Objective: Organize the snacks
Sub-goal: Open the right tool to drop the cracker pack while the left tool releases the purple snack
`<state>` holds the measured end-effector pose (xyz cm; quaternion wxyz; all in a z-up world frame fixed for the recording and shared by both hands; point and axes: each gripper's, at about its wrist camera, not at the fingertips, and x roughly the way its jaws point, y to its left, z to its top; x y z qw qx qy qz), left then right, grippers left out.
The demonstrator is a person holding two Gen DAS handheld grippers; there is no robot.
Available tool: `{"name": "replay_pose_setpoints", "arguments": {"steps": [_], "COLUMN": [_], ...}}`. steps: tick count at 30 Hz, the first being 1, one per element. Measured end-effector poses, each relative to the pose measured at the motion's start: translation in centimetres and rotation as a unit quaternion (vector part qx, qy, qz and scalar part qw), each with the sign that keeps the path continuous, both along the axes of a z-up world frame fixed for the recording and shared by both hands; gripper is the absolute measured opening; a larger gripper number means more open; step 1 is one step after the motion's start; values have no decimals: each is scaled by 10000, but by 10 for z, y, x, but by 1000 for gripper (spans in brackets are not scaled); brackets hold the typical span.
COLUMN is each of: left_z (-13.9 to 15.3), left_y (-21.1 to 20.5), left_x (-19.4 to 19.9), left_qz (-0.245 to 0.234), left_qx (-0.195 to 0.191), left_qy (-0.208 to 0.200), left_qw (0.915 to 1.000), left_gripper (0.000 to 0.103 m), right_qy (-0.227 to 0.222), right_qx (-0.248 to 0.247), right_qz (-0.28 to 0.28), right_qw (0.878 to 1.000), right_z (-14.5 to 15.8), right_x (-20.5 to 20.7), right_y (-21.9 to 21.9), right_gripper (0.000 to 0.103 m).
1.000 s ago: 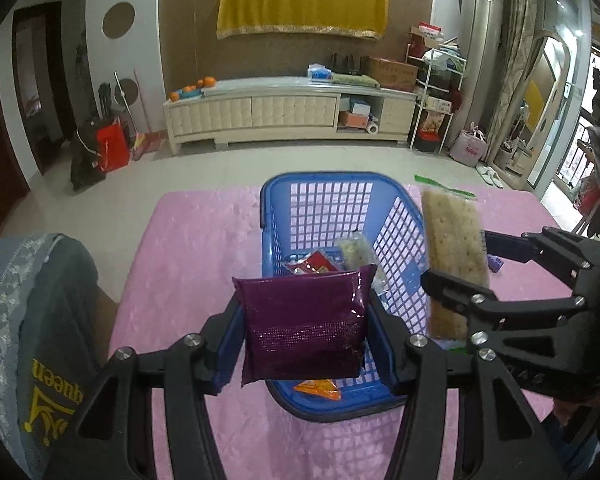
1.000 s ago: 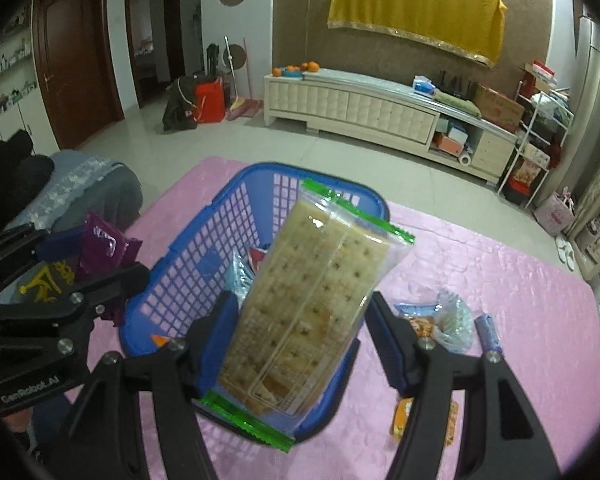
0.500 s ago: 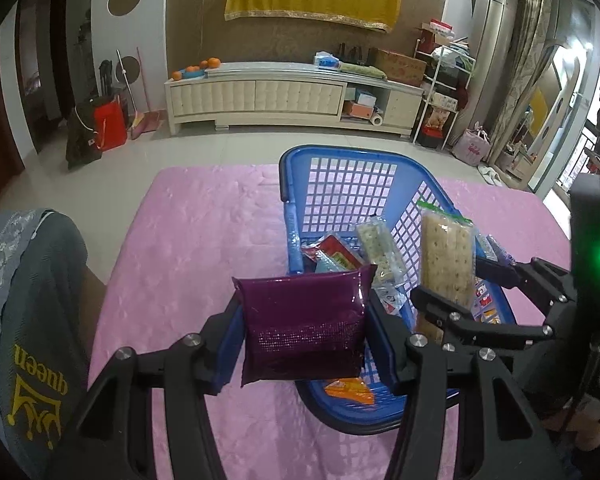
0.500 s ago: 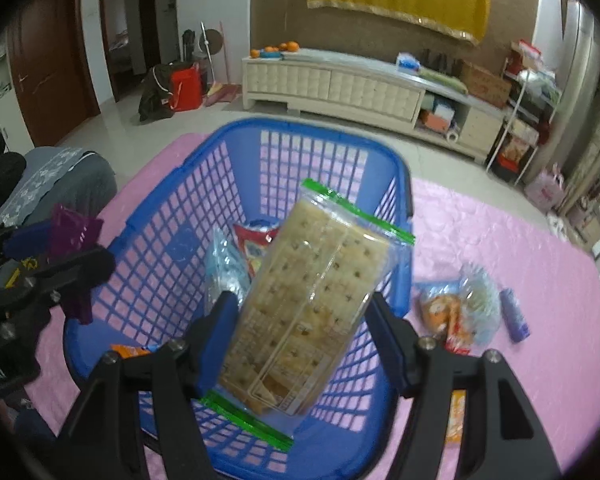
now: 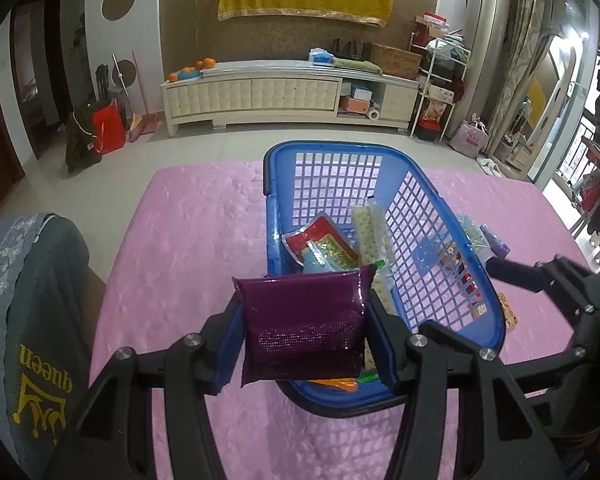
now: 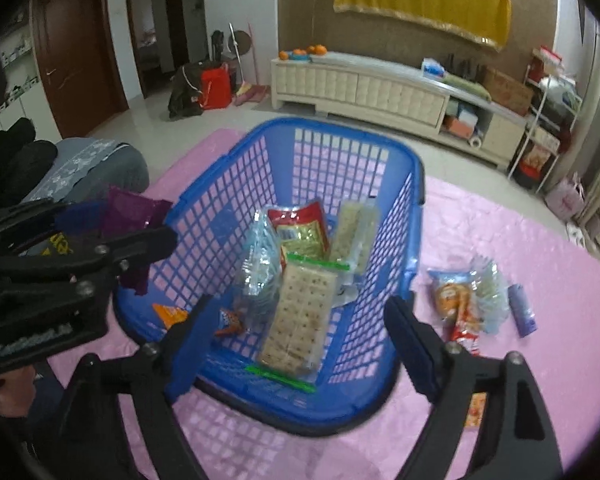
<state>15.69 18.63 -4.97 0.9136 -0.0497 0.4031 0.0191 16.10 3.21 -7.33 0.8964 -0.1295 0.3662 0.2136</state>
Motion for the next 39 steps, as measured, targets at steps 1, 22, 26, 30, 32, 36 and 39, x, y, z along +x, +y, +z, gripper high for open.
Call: {"name": "replay_pose_setpoints", "arguments": {"steps": [1,22,26,30,32,36,39], "left_z": [1,-9,-22,-35,-40,-44,-45], "left_y": [-1,-55,-56,-53,-52,-49,-50], "left_x": [-1,26,35,40,40,39,37], "left_qz": [-8,-440,-513,-488,-474,-504,-496], "left_qx": [21,17,36,-135,-145,-118,-18], "left_qy": [2,248,415,559,589,596,542], "left_qw": [10000,9987,9978,9972,9970,9969,9973], "left_gripper": [53,54,54,54,54,56,68], "right_qy": [-35,169,252,326,332,312,274], "right_qx": [-28,54,79,83,88,57,11], "right_qz": [1,-443,-563,-613,-595,-604,-606], "right_qw": [10000,9989,9981,9976,9976,9977,9978], "right_z": [2,10,5,-2,-4,-4,-5], "right_x": [-1,22,30,35,36,38,36], "right_y": [-2,-61,-69,-73,-74,-71,-69], "right_gripper": [87,87,87,87,87,87,87]}}
